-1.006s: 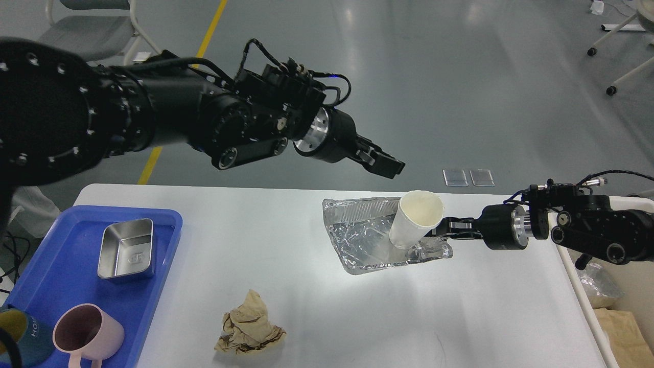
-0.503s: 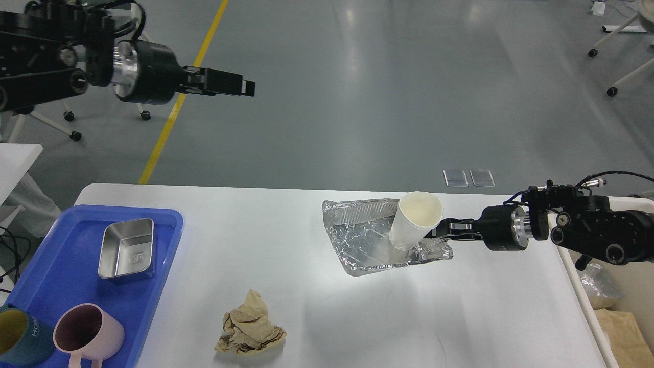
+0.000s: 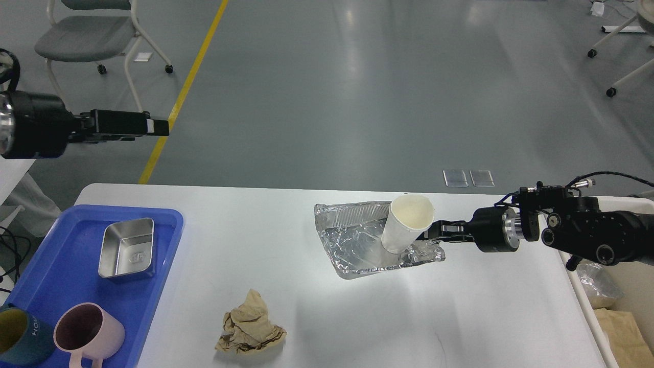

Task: Tidy desktop
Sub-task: 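Open the left gripper and raise it away from the cup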

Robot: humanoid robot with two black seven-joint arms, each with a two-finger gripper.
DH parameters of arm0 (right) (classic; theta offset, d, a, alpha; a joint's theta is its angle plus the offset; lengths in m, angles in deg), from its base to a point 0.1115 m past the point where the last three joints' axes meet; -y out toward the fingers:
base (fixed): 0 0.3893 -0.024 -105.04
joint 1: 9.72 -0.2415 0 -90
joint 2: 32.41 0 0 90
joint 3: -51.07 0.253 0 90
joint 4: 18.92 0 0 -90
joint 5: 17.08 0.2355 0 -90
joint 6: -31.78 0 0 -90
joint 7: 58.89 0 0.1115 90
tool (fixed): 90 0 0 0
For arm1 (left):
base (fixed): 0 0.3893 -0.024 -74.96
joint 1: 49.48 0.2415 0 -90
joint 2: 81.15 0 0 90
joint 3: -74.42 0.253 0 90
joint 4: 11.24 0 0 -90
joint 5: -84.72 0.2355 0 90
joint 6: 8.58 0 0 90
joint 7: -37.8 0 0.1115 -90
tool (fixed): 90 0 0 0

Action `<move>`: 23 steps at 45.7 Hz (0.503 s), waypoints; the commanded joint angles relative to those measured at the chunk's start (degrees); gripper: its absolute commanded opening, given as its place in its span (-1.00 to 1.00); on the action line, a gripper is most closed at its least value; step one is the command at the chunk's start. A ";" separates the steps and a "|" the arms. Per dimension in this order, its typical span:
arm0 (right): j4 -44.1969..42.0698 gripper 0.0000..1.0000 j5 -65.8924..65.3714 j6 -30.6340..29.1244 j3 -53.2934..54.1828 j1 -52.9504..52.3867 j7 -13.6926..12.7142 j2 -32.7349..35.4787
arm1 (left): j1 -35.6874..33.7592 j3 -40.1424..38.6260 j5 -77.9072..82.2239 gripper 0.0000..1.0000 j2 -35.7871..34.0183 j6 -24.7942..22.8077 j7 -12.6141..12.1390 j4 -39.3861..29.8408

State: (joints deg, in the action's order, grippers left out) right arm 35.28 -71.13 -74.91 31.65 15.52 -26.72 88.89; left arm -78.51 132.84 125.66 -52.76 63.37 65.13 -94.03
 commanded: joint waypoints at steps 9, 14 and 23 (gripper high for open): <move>-0.05 -1.00 0.00 -0.01 0.00 0.25 0.00 0.00 | -0.77 0.03 1.43 0.91 -4.04 -2.25 0.00 -0.27; -0.14 -1.00 0.00 -0.01 0.00 0.25 0.00 0.00 | -0.15 -0.06 1.60 0.91 -3.34 -1.90 -0.08 -0.18; -0.85 -1.00 0.00 -0.01 -0.08 0.33 0.00 -0.09 | 8.71 -0.94 6.25 0.91 0.52 1.61 -0.08 -0.01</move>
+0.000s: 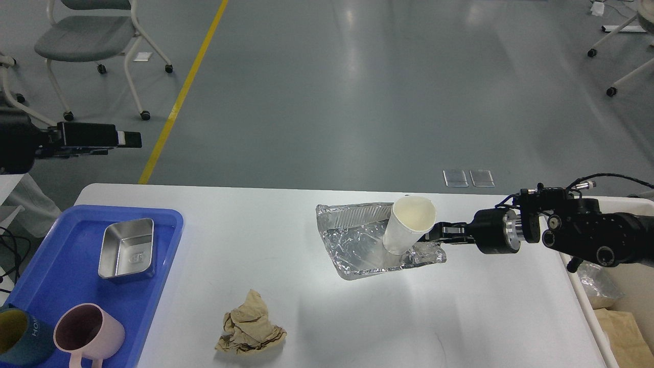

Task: Tidy desktop
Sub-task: 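Open the left gripper and raise it away from the cup, then lower the left gripper onto the crumpled beige cloth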

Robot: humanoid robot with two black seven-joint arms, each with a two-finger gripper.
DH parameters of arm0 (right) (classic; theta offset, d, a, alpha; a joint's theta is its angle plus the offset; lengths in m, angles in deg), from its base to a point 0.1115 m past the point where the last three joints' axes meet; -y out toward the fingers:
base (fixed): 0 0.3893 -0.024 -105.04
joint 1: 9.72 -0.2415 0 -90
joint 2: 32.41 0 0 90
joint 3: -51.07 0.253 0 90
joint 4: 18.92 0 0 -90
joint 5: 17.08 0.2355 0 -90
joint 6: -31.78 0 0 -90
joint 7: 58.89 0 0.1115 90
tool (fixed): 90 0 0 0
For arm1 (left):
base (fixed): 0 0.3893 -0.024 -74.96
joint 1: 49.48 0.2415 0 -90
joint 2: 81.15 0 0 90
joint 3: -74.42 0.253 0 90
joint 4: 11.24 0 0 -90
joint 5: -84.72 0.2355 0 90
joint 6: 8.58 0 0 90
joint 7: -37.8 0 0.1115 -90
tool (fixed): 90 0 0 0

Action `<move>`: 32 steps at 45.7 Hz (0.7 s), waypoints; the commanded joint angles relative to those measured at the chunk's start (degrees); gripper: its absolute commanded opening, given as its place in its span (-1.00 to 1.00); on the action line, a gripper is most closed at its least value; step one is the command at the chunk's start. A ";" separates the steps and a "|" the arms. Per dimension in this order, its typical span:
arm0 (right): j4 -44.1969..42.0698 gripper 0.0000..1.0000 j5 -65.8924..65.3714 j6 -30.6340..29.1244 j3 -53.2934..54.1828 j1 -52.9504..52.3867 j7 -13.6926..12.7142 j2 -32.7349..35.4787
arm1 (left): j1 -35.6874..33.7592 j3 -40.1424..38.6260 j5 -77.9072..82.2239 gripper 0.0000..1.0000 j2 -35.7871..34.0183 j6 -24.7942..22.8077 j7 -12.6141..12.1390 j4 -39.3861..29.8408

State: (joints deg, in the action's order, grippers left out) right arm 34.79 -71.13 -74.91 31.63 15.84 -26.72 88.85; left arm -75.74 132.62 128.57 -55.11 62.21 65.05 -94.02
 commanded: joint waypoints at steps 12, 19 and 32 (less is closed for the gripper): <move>-0.89 -1.00 0.00 0.00 -0.50 -0.08 0.00 -0.41 | 20.45 -2.73 7.57 0.91 13.24 10.07 -0.10 0.08; -1.33 -1.00 0.00 0.00 -1.21 -0.17 0.00 -0.41 | 24.58 -2.65 7.74 0.91 21.15 13.40 -0.80 0.25; -1.85 -1.00 0.00 0.00 -1.21 0.18 0.09 -0.41 | 25.99 -1.24 7.92 0.91 30.30 14.81 -3.09 0.69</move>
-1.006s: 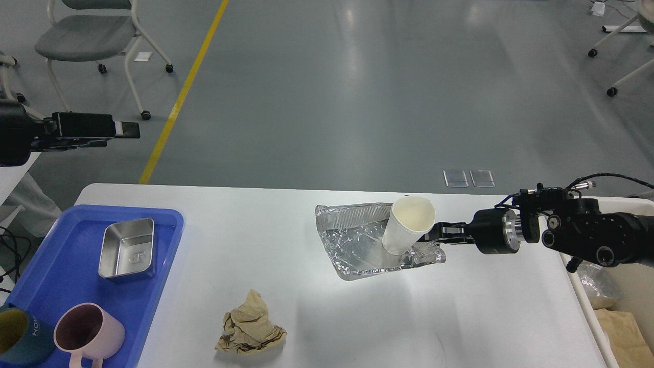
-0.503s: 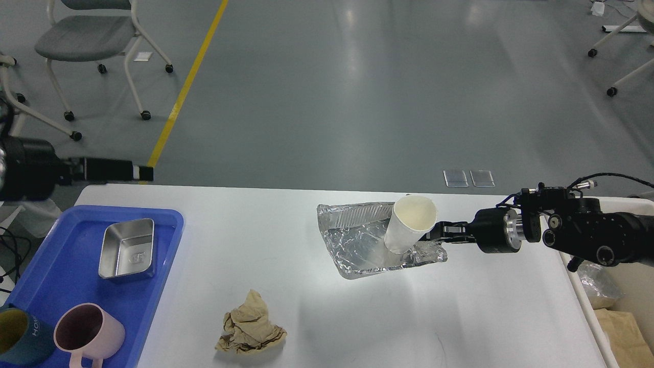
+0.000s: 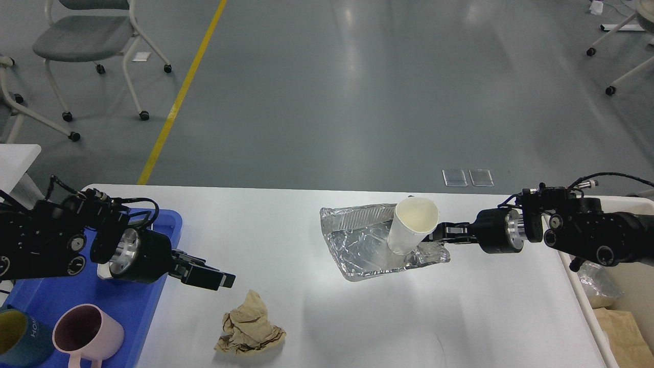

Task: Tidy desktop
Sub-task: 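Lower the left gripper onto the crumpled beige cloth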

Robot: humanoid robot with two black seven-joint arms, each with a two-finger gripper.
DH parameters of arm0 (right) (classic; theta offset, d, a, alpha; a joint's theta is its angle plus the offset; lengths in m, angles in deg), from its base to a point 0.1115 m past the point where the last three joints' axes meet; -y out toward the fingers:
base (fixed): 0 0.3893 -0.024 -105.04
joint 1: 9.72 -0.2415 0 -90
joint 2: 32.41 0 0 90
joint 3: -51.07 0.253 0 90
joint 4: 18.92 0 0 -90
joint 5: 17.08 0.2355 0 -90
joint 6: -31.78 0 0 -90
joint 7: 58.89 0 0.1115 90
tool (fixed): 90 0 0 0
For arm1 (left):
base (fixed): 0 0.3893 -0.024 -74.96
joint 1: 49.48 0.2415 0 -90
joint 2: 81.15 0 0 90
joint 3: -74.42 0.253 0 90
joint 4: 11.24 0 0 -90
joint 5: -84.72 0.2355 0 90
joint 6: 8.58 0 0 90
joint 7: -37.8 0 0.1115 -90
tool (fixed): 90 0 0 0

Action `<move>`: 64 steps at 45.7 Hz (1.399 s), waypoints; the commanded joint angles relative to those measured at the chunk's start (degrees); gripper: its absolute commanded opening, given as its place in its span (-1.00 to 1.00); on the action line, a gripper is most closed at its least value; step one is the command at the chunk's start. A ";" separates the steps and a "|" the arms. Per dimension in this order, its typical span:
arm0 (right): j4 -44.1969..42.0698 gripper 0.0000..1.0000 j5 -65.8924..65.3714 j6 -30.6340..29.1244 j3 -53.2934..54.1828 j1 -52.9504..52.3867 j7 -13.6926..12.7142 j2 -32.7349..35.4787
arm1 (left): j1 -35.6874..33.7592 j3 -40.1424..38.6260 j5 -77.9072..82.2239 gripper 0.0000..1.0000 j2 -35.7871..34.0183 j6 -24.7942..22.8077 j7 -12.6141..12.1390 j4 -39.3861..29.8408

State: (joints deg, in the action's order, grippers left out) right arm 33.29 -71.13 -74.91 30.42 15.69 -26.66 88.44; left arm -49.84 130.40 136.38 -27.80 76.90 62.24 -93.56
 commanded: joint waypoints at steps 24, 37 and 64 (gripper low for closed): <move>-0.44 -1.00 0.00 0.00 -1.14 -0.10 0.03 -0.79 | -26.53 10.02 2.22 0.95 -8.26 -15.51 8.78 -0.56; -0.61 -1.00 0.00 0.00 -1.14 0.42 0.11 -0.79 | -20.14 9.50 2.75 0.95 -5.02 -12.36 7.20 -0.65; -0.96 -1.00 0.00 0.00 -1.23 0.25 0.11 -0.70 | 4.22 9.23 1.52 0.94 20.56 7.68 -5.72 5.15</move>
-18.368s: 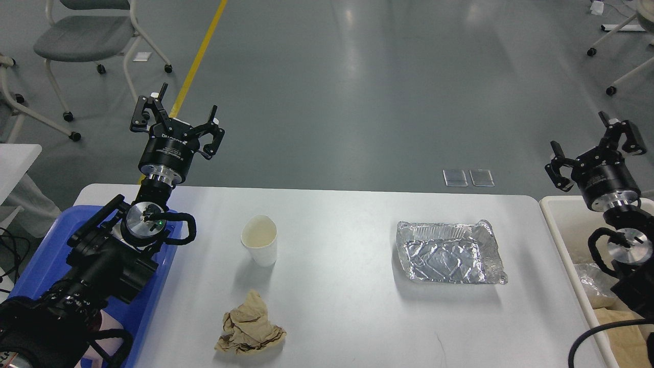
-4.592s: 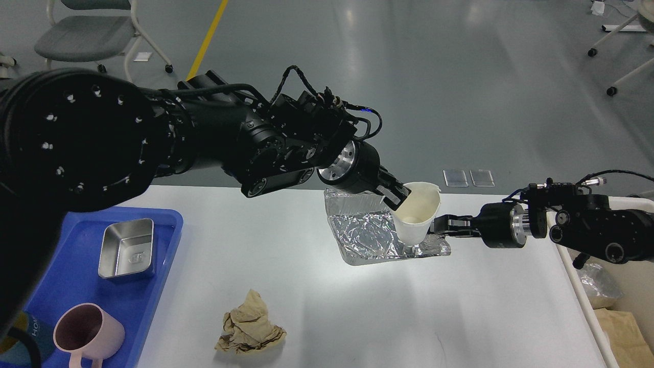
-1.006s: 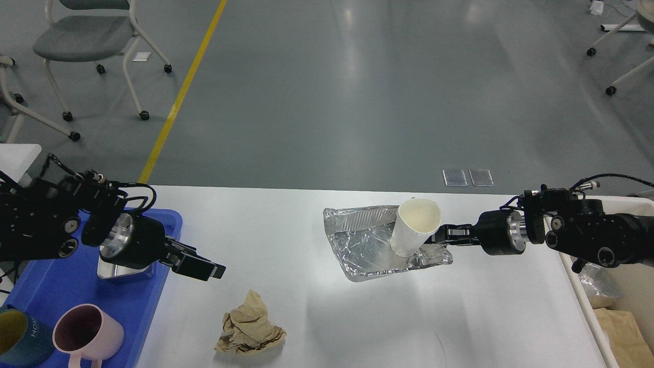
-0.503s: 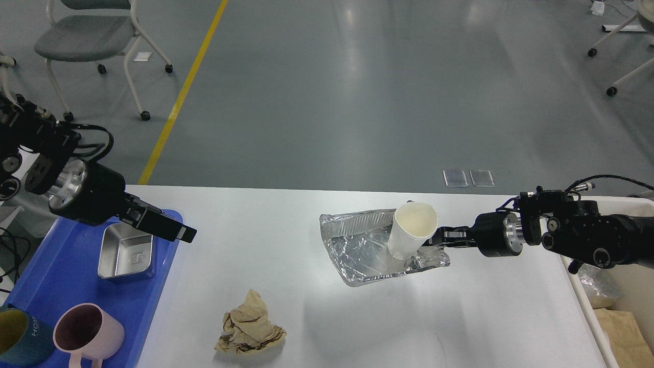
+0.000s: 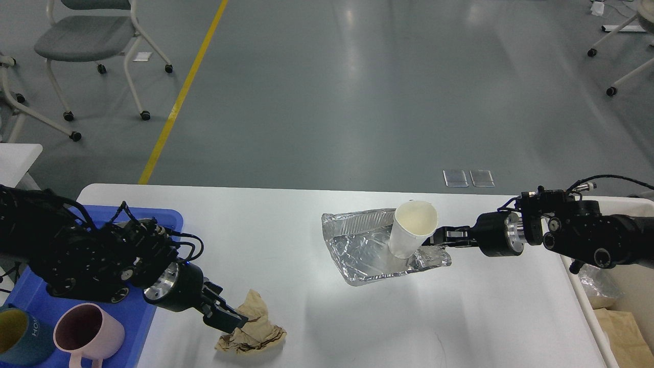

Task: Tidy desktop
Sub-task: 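Lower the left gripper onto the crumpled beige cloth, then grasp the beige cloth with the left gripper and lift it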

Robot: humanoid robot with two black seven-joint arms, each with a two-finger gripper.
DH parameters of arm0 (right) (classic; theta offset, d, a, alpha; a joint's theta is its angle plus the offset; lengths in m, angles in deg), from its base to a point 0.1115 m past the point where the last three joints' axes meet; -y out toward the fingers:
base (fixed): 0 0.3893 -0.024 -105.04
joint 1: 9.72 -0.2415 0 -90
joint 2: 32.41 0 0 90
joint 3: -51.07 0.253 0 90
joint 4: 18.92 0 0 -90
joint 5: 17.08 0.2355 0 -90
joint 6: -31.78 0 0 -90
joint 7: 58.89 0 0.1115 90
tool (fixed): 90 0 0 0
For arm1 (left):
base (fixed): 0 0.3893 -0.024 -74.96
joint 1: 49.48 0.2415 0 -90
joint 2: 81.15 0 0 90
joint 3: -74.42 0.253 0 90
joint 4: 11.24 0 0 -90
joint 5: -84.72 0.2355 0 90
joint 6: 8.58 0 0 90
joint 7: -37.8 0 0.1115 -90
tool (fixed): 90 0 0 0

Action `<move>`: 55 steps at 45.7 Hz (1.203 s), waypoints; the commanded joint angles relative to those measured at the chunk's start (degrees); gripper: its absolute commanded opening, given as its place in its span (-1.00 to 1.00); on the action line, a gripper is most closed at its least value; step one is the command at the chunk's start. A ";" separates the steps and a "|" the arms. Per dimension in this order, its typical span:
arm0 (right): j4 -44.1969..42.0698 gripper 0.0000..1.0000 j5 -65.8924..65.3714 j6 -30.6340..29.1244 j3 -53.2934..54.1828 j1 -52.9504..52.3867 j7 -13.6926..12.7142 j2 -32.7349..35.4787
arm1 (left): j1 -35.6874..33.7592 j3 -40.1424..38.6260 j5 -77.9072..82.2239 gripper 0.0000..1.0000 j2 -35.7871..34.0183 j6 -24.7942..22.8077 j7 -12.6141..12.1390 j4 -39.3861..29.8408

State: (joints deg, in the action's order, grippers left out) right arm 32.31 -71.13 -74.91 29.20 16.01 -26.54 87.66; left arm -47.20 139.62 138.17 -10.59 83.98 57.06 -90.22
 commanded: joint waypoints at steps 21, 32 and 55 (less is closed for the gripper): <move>0.01 -1.00 0.00 0.00 -0.10 0.02 0.00 0.25 | 4.32 0.90 -0.45 0.94 9.68 1.31 -3.27 5.59; -0.07 -1.00 0.00 0.00 -0.10 0.19 -0.01 0.25 | 5.81 3.53 -0.45 0.93 13.90 4.56 -4.15 6.65; -0.07 -1.00 0.00 0.08 -0.10 0.37 0.00 0.61 | 4.93 6.35 0.17 -0.18 14.61 5.53 -5.03 6.39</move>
State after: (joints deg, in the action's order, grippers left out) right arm 32.23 -71.22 -74.83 29.10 16.38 -26.54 88.24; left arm -42.12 145.58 138.12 4.00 89.60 52.20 -83.74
